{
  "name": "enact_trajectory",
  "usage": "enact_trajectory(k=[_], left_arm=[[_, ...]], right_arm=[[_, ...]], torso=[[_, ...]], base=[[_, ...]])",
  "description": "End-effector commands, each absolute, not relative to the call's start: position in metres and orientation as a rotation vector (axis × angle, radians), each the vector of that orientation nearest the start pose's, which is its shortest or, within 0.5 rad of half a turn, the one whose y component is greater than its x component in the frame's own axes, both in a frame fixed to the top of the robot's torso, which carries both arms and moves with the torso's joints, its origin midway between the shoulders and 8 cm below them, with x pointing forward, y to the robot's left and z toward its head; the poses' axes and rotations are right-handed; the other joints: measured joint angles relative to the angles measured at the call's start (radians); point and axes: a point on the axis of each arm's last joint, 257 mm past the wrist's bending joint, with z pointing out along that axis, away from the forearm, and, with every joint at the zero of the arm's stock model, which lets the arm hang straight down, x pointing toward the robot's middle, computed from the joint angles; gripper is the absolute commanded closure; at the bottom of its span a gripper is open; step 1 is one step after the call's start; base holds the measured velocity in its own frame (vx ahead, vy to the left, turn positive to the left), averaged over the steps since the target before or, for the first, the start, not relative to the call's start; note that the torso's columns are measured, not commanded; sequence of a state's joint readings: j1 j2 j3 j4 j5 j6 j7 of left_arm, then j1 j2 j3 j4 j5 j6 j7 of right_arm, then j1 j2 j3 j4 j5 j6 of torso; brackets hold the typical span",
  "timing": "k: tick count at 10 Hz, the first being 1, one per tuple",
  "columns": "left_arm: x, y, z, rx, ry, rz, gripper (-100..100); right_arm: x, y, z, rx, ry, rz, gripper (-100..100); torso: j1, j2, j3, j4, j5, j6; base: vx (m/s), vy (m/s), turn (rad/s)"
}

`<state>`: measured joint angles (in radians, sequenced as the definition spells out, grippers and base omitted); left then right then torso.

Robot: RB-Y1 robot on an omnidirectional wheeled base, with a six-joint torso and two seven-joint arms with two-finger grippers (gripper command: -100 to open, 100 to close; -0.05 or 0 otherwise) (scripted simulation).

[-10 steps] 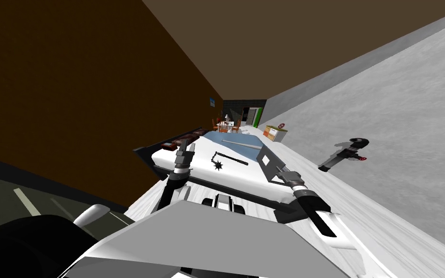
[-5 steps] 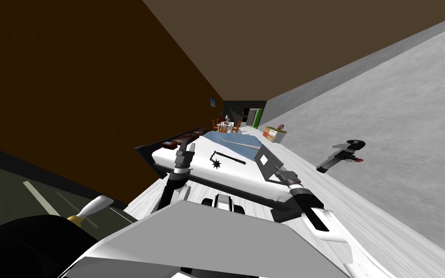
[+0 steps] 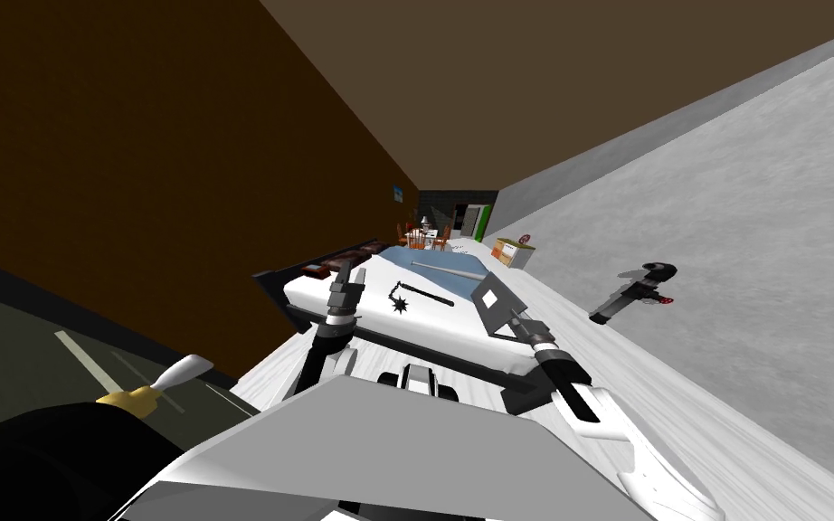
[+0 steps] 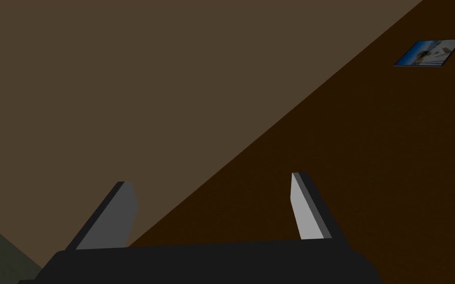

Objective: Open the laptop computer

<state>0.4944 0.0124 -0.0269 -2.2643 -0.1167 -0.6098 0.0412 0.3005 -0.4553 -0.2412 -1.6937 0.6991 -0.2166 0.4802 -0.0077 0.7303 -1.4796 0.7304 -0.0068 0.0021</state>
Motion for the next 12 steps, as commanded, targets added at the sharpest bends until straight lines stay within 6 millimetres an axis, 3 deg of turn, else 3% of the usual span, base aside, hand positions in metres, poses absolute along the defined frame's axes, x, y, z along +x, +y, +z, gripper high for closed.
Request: enact_trajectory(k=[1,4,5,6,7,12], left_arm=[[0.332,0.249,0.037,-0.511,0.619,-1.325,0],[0.332,0.249,0.037,-0.511,0.619,-1.325,0],[0.332,0.249,0.037,-0.511,0.619,-1.325,0],[0.332,0.249,0.037,-0.511,0.619,-1.325,0],[0.332,0.249,0.037,-0.511,0.619,-1.325,0],[0.332,0.249,0.037,-0.511,0.619,-1.325,0]], right_arm=[[0.446,-0.443,-0.217,0.014,1.574,-0.097,100],[0.45,-0.438,-0.227,0.079,1.573,-0.034,100],[0.454,-0.44,-0.212,0.057,1.553,-0.052,100],[0.455,-0.431,-0.228,0.12,1.552,0.022,100],[0.455,-0.432,-0.23,0.122,1.555,0.021,100],[0.455,-0.404,-0.274,0.274,1.553,0.192,100]], torso=[[0.001,0.0,0.0,0.0,0.0,-0.001],[0.002,0.0,0.0,-0.001,-0.001,-0.003],[0.003,0.0,0.0,-0.001,-0.001,-0.003],[0.006,0.001,0.0,0.001,0.003,-0.003],[0.004,0.001,0.0,0.001,0.001,-0.003],[-0.001,-0.005,-0.002,-0.007,-0.006,-0.004]], base=[[-0.008,-0.052,-0.005],[-0.025,-0.071,0.003],[-0.012,-0.029,-0.002],[0.005,-0.077,-0.054],[0.005,-0.083,-0.014],[0.01,-0.089,-0.032]])
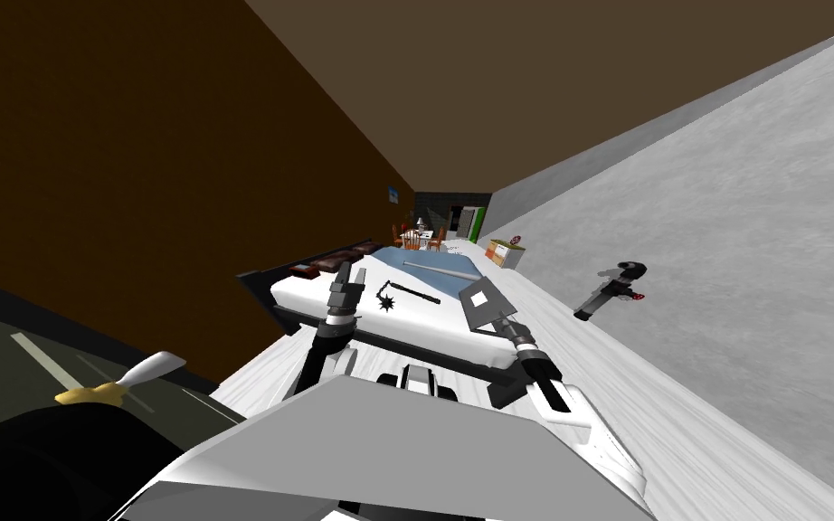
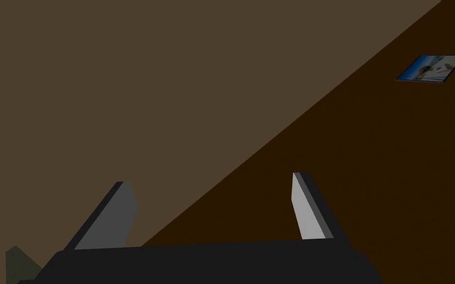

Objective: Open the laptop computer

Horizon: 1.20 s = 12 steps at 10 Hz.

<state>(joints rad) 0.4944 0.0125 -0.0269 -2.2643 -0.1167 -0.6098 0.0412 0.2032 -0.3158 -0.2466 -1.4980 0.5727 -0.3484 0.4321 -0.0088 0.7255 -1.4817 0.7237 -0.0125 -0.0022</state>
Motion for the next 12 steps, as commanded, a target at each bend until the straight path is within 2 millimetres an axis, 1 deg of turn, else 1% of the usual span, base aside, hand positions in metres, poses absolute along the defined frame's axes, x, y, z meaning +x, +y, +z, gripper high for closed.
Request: enact_trajectory(k=[1,2,4,5,6,7,8,9,12], left_arm=[[0.332,0.249,0.037,-0.511,0.619,-1.325,0],[0.332,0.249,0.037,-0.511,0.619,-1.325,0],[0.332,0.249,0.037,-0.511,0.619,-1.325,0],[0.332,0.249,0.037,-0.511,0.619,-1.325,0],[0.332,0.249,0.037,-0.511,0.619,-1.325,0],[0.332,0.249,0.037,-0.511,0.619,-1.325,0],[0.332,0.249,0.037,-0.511,0.619,-1.325,0],[0.332,0.249,0.037,-0.511,0.619,-1.325,0],[0.332,0.249,0.037,-0.511,0.619,-1.325,0]], right_arm=[[0.455,-0.398,-0.283,0.305,1.55,0.226,100],[0.455,-0.398,-0.283,0.305,1.55,0.226,100],[0.454,-0.383,-0.298,0.366,1.542,0.294,100],[0.461,-0.396,-0.282,0.343,1.52,0.267,100],[0.456,-0.388,-0.295,0.379,1.519,0.31,100],[0.451,-0.38,-0.306,0.409,1.518,0.347,100],[0.468,-0.399,-0.285,0.4,1.512,0.319,-100],[0.468,-0.399,-0.285,0.4,1.512,0.319,-100],[0.483,-0.412,-0.27,0.409,1.51,0.308,-100]], torso=[[0.001,-0.001,-0.001,-0.001,0.0,-0.001],[0.002,0.0,0.0,-0.001,0.0,0.0],[0.008,0.001,0.001,0.002,0.003,-0.004],[0.009,0.002,0.001,0.003,0.004,-0.005],[0.012,0.004,0.001,0.008,0.01,-0.003],[0.013,0.006,0.002,0.01,0.011,-0.002],[0.01,0.005,0.002,0.009,0.011,-0.002],[0.011,0.01,0.004,0.012,0.012,0.0],[0.01,0.015,0.007,0.016,0.014,0.002]], base=[[0.004,-0.095,-0.017],[-0.001,-0.06,-0.013],[0.001,-0.065,-0.044],[-0.006,-0.038,-0.021],[0.019,-0.043,-0.034],[0.048,-0.075,-0.019],[-0.038,-0.02,0.051],[-0.06,0.028,0.043],[-0.06,0.026,0.037]])
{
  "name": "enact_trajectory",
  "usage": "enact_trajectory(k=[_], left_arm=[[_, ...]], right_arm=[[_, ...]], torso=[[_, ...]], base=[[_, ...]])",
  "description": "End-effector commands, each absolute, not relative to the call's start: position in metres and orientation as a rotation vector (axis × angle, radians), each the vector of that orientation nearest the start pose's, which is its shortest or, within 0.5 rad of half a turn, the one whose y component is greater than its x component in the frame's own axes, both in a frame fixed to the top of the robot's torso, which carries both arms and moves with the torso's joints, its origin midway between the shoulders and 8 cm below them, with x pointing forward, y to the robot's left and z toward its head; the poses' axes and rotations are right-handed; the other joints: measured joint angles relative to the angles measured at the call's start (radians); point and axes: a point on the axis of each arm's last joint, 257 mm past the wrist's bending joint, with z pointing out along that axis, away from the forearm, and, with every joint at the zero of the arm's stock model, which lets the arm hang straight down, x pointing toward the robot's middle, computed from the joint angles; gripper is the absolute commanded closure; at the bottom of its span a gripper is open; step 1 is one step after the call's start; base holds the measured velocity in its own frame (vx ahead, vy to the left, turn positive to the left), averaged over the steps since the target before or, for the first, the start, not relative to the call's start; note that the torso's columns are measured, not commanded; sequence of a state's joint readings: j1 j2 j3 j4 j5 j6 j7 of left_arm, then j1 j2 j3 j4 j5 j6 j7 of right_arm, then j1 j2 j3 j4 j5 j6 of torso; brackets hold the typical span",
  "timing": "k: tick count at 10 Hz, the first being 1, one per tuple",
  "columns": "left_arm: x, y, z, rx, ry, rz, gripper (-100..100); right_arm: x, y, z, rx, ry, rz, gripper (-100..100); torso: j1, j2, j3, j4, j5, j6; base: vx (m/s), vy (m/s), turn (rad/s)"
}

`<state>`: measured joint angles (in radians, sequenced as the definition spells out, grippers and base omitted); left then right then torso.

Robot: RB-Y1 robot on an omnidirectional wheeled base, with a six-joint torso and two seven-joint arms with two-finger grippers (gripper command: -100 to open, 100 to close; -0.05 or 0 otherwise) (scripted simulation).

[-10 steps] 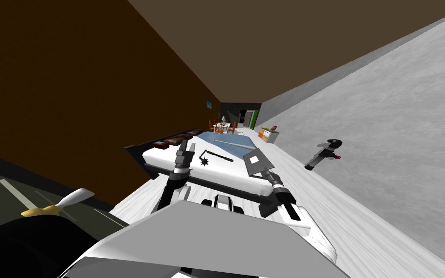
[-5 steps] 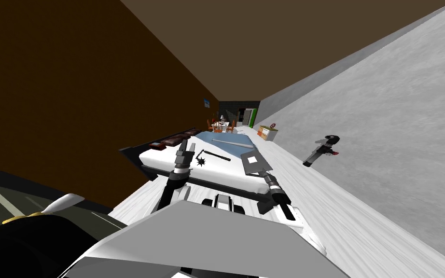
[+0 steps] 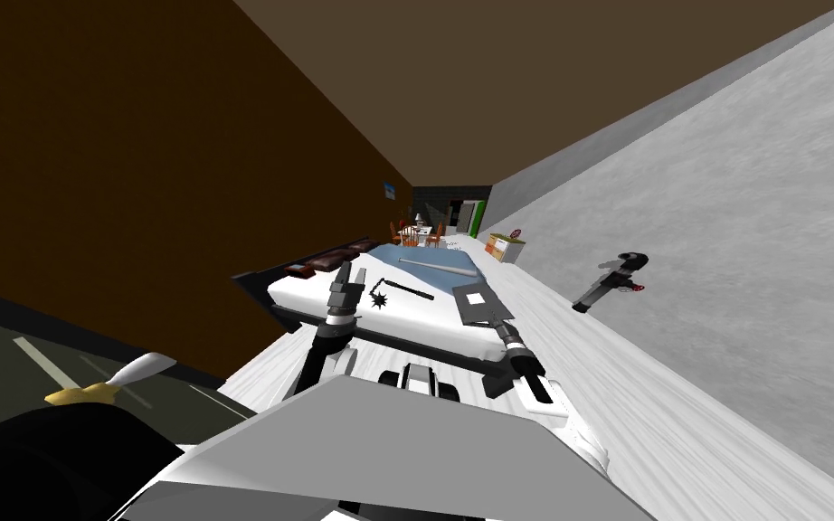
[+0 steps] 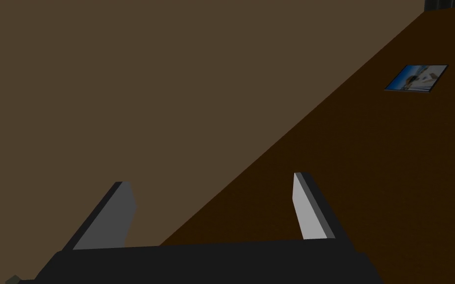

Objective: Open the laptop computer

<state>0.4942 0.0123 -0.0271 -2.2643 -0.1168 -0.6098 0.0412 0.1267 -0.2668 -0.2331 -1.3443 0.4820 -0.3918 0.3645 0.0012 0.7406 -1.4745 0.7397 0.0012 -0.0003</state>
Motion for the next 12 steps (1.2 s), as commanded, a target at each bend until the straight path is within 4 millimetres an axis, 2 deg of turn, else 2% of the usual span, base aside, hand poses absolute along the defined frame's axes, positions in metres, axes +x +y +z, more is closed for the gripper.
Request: enact_trajectory(k=[1,5,6,7,12], left_arm=[[0.332,0.249,0.037,-0.511,0.619,-1.325,0],[0.332,0.249,0.037,-0.511,0.619,-1.325,0],[0.332,0.249,0.037,-0.511,0.619,-1.325,0],[0.332,0.249,0.037,-0.511,0.619,-1.325,0],[0.332,0.249,0.037,-0.511,0.619,-1.325,0]], right_arm=[[0.487,-0.417,-0.264,0.413,1.508,0.304,-100],[0.505,-0.434,-0.24,0.428,1.5,0.287,-100],[0.503,-0.431,-0.249,0.427,1.505,0.289,-100],[0.503,-0.432,-0.25,0.43,1.507,0.288,0],[0.503,-0.432,-0.248,0.428,1.504,0.287,0]], torso=[[0.0,0.0,0.0,0.0,0.0,0.0],[0.001,-0.001,-0.001,0.0,0.0,0.0],[0.001,-0.001,-0.001,0.0,0.001,0.0],[0.0,-0.002,-0.001,0.0,0.0,0.001],[-0.002,-0.004,-0.002,-0.003,-0.002,0.0]], base=[[-0.073,0.025,0.044],[-0.067,0.024,0.044],[-0.032,0.011,0.01],[-0.007,0.004,-0.001],[0.0,0.0,0.0]])
